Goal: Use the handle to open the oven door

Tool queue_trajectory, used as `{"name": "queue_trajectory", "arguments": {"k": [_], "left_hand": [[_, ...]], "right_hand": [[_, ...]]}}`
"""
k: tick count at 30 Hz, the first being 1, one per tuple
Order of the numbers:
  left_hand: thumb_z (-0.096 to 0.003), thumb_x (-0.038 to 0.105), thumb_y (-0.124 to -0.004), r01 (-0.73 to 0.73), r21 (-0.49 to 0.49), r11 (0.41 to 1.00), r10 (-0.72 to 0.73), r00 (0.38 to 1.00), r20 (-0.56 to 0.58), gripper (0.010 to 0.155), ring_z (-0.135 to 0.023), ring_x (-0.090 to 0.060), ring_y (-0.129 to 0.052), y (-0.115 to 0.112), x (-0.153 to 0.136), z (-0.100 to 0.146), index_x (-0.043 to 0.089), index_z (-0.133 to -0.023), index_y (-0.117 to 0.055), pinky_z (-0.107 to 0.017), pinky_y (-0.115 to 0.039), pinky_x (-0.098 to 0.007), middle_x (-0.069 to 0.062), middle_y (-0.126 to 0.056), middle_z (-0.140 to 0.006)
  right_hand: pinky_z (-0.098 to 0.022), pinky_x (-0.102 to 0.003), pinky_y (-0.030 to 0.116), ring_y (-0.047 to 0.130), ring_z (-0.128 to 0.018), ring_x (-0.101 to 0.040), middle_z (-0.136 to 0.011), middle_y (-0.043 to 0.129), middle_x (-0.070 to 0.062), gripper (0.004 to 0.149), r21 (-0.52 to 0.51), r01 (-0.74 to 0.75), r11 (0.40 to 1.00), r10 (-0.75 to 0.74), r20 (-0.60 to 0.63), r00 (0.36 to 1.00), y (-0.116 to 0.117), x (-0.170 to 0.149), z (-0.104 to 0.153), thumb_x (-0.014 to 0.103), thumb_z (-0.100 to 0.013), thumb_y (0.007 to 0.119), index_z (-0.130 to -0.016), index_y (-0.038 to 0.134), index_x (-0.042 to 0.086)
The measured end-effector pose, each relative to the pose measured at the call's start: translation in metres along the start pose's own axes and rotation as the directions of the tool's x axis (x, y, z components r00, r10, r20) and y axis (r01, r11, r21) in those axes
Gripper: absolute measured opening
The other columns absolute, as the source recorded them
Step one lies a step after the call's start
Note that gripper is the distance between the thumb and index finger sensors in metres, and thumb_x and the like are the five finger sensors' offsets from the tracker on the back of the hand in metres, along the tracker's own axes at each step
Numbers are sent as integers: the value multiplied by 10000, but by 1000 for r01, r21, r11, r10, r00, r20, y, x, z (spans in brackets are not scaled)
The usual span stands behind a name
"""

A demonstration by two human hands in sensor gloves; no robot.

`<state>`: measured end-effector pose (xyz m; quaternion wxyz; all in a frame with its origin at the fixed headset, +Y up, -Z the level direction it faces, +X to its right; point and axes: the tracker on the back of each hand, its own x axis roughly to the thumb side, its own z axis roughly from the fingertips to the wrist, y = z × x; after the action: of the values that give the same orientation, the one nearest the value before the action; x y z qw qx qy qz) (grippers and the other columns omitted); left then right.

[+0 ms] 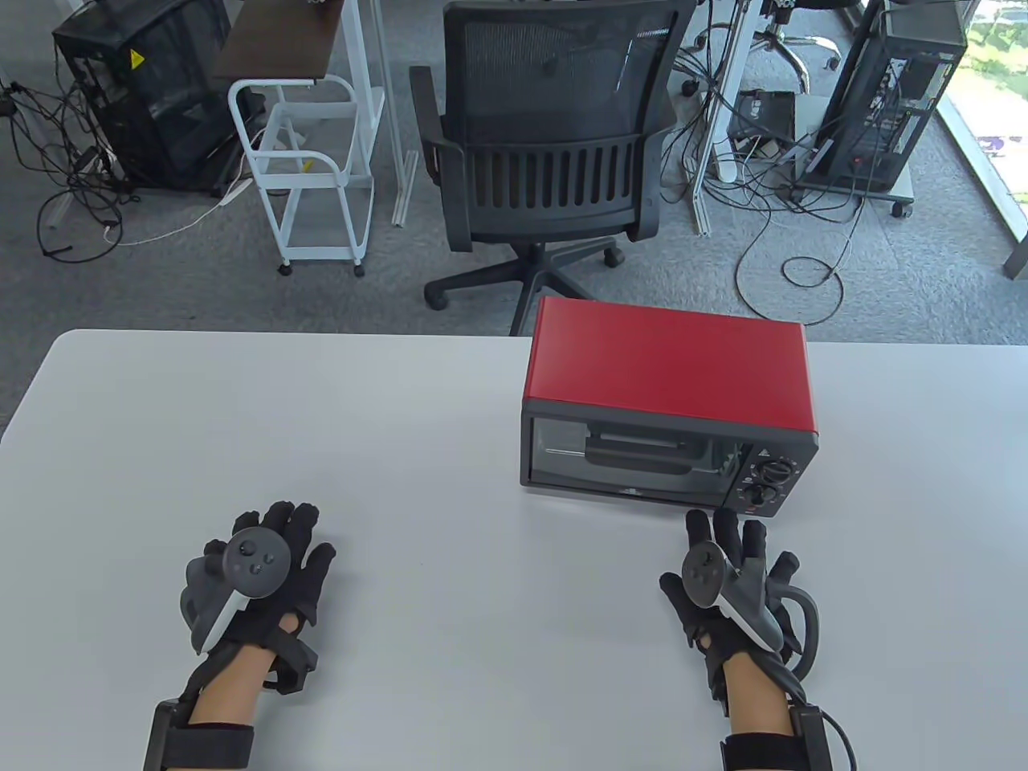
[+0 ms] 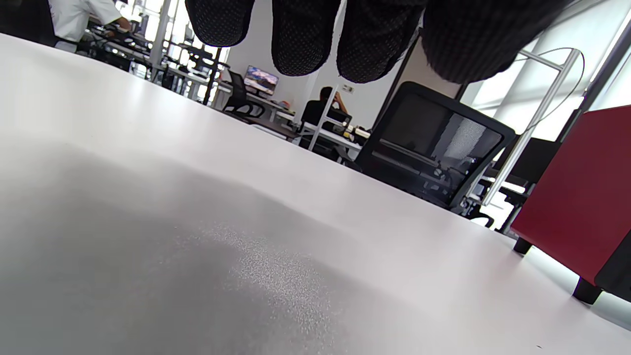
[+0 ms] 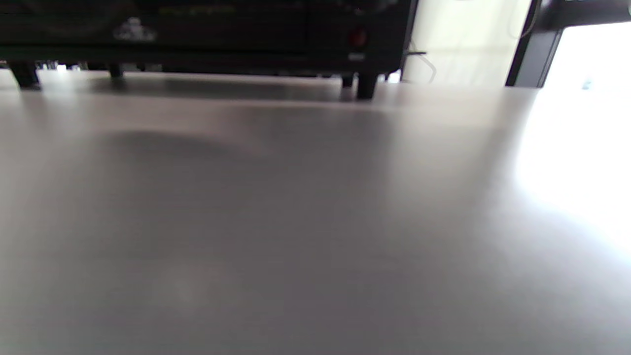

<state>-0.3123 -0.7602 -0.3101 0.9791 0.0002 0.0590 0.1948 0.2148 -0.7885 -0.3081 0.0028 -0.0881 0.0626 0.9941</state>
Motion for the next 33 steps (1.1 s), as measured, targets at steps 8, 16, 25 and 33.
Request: {"name": "queue_trajectory", "arguments": {"k": [8,16,25,33], "left_hand": [[-470,591,-679,6,-4,1000,-6,1000,-1,664,-1167,-456,-403,0,0,0,377,-1085,-548,-717,-239,-748,1,-491,-1220],[-469,592,-679,4,-4,1000,-4,1000,-4,665,-1167,-456,-404,0,-1,0,377,-1085,-547,-717,-241,-749,1,-490,-1220],[-470,593,-678,1,-4,1000,-1,1000,-4,665,-1168,-455,-401,0,-2,0,379,-1085,-546,-717,-239,-749,3,-489,-1221],[-469,593,-678,-19,-9,1000,19,1000,-10,666,-1168,-457,-401,1,-2,-1,378,-1085,-546,-718,-240,-748,1,-490,-1220]], "right_hand": [[-768,-668,326,180,-1170,-305,-1226,133,-14,853,1,-10,1000,10,3,1000,0,2,0,743,-422,565,-1036,68,422],[-768,-667,329,190,-1169,-306,-1226,141,-9,850,2,-11,1000,11,5,1000,0,3,0,741,-423,566,-1036,72,421],[-769,-665,333,200,-1170,-307,-1228,156,-9,848,7,9,1000,-9,6,1000,0,5,0,738,-426,566,-1038,76,414],[-780,-645,365,272,-1169,-309,-1233,185,-26,881,-22,132,991,-132,12,991,-10,11,-2,736,-421,593,-1041,70,392]]}}
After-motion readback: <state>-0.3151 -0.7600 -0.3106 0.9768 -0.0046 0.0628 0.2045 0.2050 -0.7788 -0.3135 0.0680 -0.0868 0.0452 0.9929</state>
